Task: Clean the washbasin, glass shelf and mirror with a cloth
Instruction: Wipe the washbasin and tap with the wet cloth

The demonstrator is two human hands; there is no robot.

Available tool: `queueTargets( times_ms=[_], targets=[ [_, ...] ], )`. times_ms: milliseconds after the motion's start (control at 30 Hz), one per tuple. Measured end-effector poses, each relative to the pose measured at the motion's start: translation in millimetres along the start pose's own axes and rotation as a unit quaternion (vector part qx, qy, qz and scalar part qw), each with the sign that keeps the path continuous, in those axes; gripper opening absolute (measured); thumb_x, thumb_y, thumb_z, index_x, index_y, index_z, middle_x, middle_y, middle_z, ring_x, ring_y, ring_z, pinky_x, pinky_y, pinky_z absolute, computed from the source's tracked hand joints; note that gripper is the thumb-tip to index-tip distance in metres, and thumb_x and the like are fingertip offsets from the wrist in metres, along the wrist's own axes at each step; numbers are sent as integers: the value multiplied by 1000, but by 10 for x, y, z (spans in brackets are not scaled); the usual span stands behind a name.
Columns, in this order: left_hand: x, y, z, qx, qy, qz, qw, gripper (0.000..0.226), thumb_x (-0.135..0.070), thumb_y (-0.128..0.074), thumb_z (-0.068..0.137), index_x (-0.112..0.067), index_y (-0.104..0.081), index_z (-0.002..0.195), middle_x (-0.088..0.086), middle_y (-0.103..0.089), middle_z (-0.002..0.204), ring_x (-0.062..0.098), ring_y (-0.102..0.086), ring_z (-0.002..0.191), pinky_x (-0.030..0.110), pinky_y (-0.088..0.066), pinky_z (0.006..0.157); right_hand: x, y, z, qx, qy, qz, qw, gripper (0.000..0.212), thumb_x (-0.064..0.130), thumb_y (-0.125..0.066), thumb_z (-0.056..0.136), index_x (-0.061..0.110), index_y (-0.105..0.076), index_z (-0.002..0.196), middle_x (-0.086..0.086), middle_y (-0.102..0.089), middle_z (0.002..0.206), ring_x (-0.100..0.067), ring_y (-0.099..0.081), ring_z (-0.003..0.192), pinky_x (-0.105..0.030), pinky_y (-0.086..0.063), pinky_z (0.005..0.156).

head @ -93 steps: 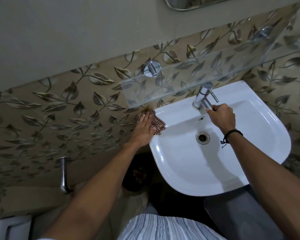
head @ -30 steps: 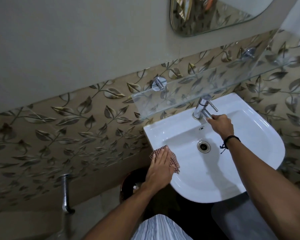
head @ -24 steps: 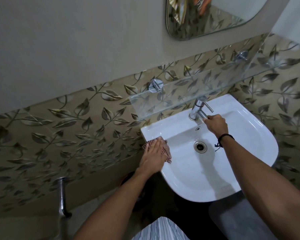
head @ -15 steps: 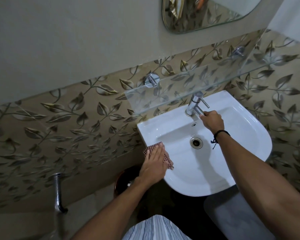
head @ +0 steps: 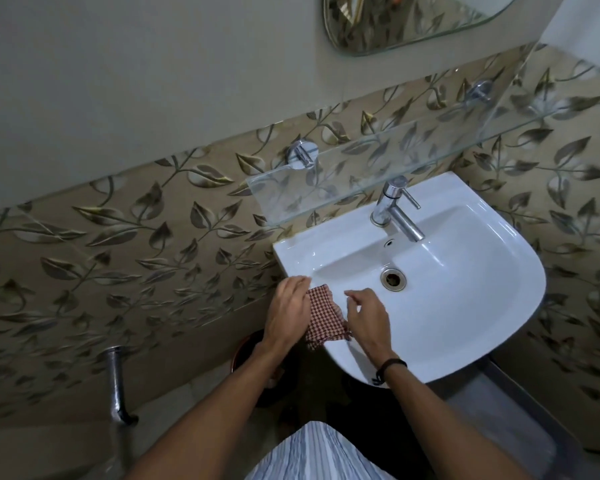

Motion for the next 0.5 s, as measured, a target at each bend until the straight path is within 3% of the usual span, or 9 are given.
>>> queueTargets(
  times_ms=[100,200,333,433,500],
  targets=[
    [104,71,261,-4,9,-8,1000,41,-10,-46,103,-8,-55,143,9,-54,144,22,-42,135,35,-34,117,172,-227,-183,76,37,-4,996,29,31,-51,102,21,-64,125,3,-60,112,-15,-57,105,-28,-45,86],
    [142,58,493,18,-6,-12,1000,42,-8,-46,102,-7,-54,144,11,-51,144,25,-42,134,41,-36,116,197,-509,-293,150,44,-30,987,48,38,-42,104,23,-41,149,0,-48,138,-19,-50,120,-34,-44,101],
    [105,-48,696,75,-35,8,997,46,-11,-43,103,-7,-46,148,12,-43,153,25,-34,143,34,-22,120,156,-589,-360,168,33,-29,985,49,34,-33,108,23,-30,156,-5,-42,153,-24,-48,131,-37,-41,110],
    [55,-126,751,106,-58,14,993,46,-16,-40,106,-10,-41,152,9,-38,157,24,-28,147,34,-21,121,143,-522,-398,181,40,-61,981,51,27,-36,107,29,-28,157,-4,-42,155,-24,-48,133,-37,-42,109],
    [43,-160,771,110,-68,17,992,46,-18,-38,107,-11,-40,152,8,-36,158,23,-27,147,34,-22,122,136,-500,-382,189,44,-111,975,56,20,-39,103,34,-29,156,-3,-47,152,-28,-49,132,-44,-41,108]
  ],
)
Point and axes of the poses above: each hand's wrist, its own z-axis towards the middle knuckle, its own y-axis out of the back of the hand, x = y × z, the point moved 10 cm from there along z, towards the middle knuckle
